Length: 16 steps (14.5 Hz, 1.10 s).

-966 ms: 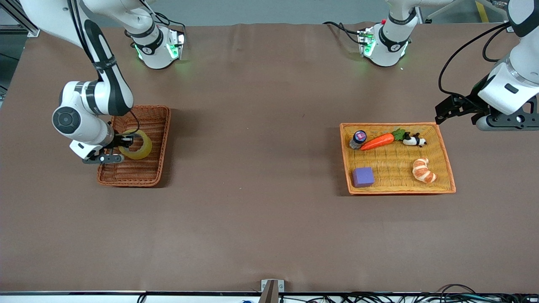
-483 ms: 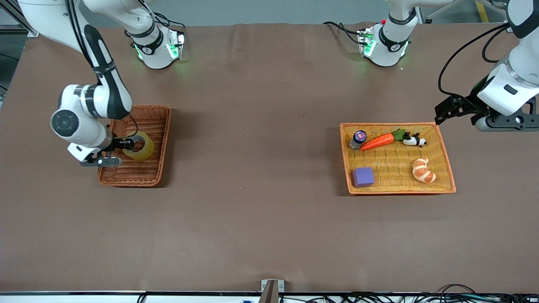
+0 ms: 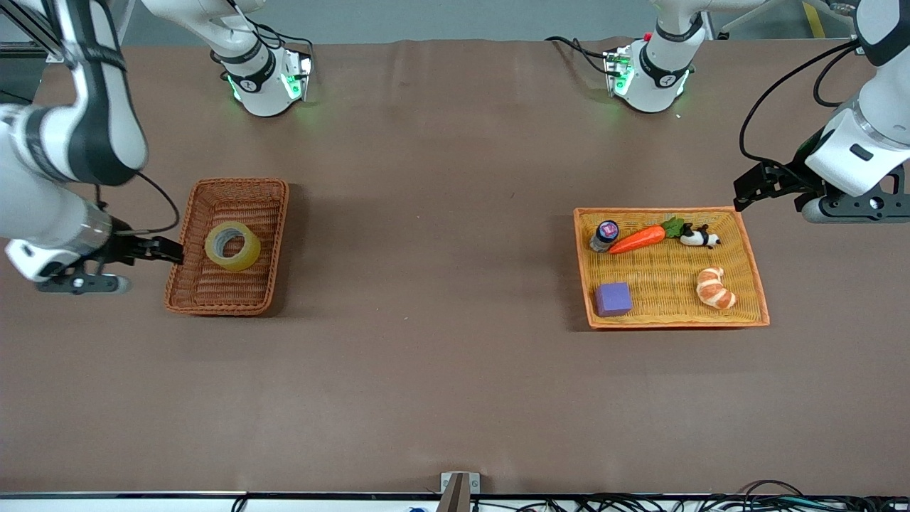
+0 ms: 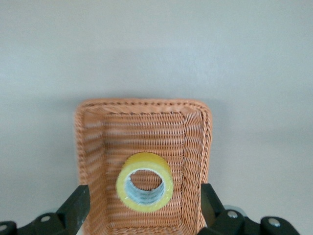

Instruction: Move tape to another basket

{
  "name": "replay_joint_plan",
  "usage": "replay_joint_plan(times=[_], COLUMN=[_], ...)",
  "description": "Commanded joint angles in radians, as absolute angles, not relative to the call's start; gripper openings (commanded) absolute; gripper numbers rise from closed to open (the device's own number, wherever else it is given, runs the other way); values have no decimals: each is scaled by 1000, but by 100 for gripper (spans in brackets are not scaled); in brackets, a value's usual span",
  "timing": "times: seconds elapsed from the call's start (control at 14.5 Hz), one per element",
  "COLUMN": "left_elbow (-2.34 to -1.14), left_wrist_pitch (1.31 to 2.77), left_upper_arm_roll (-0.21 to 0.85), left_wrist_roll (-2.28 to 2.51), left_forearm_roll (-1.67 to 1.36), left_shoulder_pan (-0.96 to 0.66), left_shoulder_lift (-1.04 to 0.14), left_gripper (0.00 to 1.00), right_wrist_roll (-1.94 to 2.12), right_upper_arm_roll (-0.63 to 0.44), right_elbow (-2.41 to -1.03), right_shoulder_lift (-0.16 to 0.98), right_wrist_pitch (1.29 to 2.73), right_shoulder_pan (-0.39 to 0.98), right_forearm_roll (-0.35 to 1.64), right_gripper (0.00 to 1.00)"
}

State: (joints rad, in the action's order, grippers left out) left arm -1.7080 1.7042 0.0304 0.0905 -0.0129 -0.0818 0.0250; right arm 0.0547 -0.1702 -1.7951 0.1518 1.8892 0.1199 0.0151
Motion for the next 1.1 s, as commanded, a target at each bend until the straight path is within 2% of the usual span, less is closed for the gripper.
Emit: replay_joint_plan(times=[0.0, 0.21, 0.34, 0.48, 0.9, 1.03], left_elbow=[-1695, -1694, -1694, -1694, -1697, -1697], left_wrist_pitch=[1690, 1692, 1692, 1692, 1692, 1692], left_upper_arm_roll=[26, 29, 32, 32, 34, 34], left_wrist_roll=[80, 81, 80, 78, 78, 78], left_forearm_roll=[9, 27, 43, 41, 32, 31], left_shoulder_pan=[-89, -90, -89, -89, -87, -87], left_shoulder_lift=[23, 21, 21, 21, 21, 21], left_gripper=[100, 100, 100, 100, 100, 100], right_wrist_roll=[51, 45, 41, 44, -29, -34], right_upper_arm_roll=[-149, -131, -65, -12, -14, -14], right_elbow=[-1686, -1538, -1500, -1512, -1520, -1578], right_shoulder_lift=[153, 152, 115, 78, 41, -1], right_wrist_pitch=[1798, 1623, 1566, 1559, 1514, 1537], right_shoulder_pan=[92, 72, 10, -21, -12, -12], right_forearm_roll=[5, -5, -3, -5, -6, -6], right_gripper=[100, 100, 100, 100, 100, 100])
